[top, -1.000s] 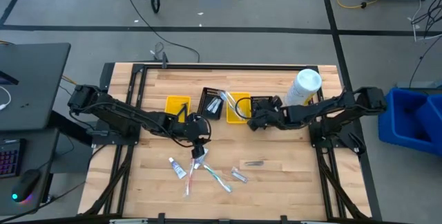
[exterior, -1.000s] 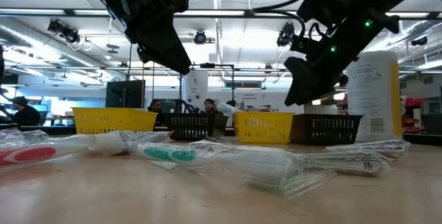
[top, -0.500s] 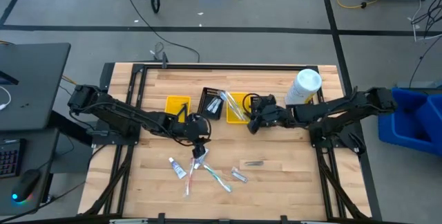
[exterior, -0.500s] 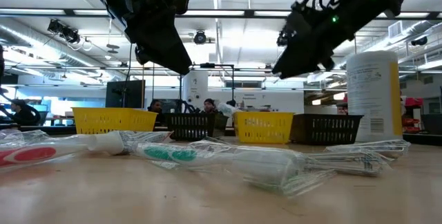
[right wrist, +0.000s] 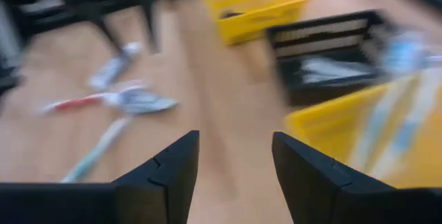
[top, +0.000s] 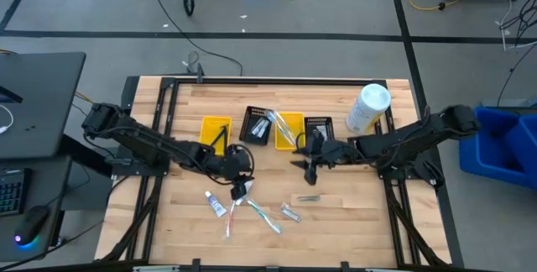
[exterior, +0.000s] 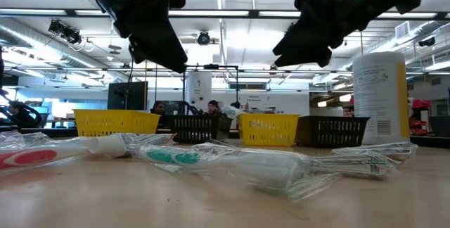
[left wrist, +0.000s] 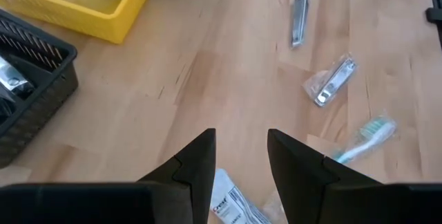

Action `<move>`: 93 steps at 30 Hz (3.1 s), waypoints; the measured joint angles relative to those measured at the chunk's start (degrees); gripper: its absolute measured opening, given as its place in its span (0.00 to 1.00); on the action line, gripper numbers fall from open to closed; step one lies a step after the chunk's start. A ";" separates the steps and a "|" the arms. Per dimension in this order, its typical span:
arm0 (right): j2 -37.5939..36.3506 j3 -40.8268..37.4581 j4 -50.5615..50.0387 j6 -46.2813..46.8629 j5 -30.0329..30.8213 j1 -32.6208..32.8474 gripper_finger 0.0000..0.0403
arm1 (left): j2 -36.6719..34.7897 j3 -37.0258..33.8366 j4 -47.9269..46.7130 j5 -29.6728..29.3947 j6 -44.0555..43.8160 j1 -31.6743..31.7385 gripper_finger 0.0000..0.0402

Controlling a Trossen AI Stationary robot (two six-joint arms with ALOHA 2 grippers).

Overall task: Pick & Place Travel size toiletries
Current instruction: Put the silver nail cutter into the left black bin

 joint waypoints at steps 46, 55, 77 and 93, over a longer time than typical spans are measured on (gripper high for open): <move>14.84 0.20 -18.85 0.97 -11.69 15.68 0.43 | 0.00 0.00 0.44 -3.61 2.72 -1.36 0.35; 14.68 0.22 -18.51 -2.52 -9.93 15.07 0.20 | 0.00 0.00 0.42 -3.63 3.42 -1.37 0.35; 14.16 6.48 7.74 -11.73 -16.80 1.99 0.22 | 0.00 0.02 10.96 -4.48 25.21 0.32 0.35; 13.99 6.64 7.98 -15.13 -17.10 -0.47 0.22 | 0.04 0.02 12.17 1.24 24.46 0.38 0.35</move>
